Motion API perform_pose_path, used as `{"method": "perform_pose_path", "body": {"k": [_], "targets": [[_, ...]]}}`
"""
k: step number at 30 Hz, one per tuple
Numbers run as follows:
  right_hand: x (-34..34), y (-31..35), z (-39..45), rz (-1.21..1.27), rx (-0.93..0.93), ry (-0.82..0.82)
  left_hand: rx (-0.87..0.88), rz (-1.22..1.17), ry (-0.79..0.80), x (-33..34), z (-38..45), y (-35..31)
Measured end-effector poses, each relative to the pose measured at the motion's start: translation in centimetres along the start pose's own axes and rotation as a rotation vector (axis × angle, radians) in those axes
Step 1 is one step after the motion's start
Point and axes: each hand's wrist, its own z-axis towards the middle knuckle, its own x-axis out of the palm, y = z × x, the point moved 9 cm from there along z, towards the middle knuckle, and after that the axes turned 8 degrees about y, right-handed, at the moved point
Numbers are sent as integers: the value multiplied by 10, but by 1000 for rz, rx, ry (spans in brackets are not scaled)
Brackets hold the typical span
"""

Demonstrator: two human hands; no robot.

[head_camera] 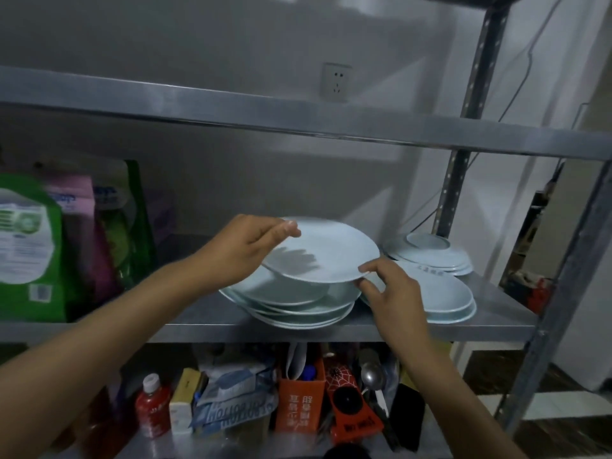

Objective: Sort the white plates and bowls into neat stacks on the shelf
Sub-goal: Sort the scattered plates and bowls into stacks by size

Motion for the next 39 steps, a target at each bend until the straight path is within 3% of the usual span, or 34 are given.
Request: {"method": "perform_pose_path", "body": {"k": [8,17,22,30,35,39], "targets": [[22,-15,-8,-58,62,112,-29,207,14,0,10,19],[15,-23,-9,-128,85,112,21,376,62,12,29,13],[1,-40,-9,-134,218,131,55,527,130,28,42,8],[-34,-47,30,-272,119,86,72,620,258,68,101,15],[-20,-42,66,-309,16,145,-22,454,276,83,141,28],[-5,-43,93,-375,-45,200,-135,545,388,102,170,60]]}}
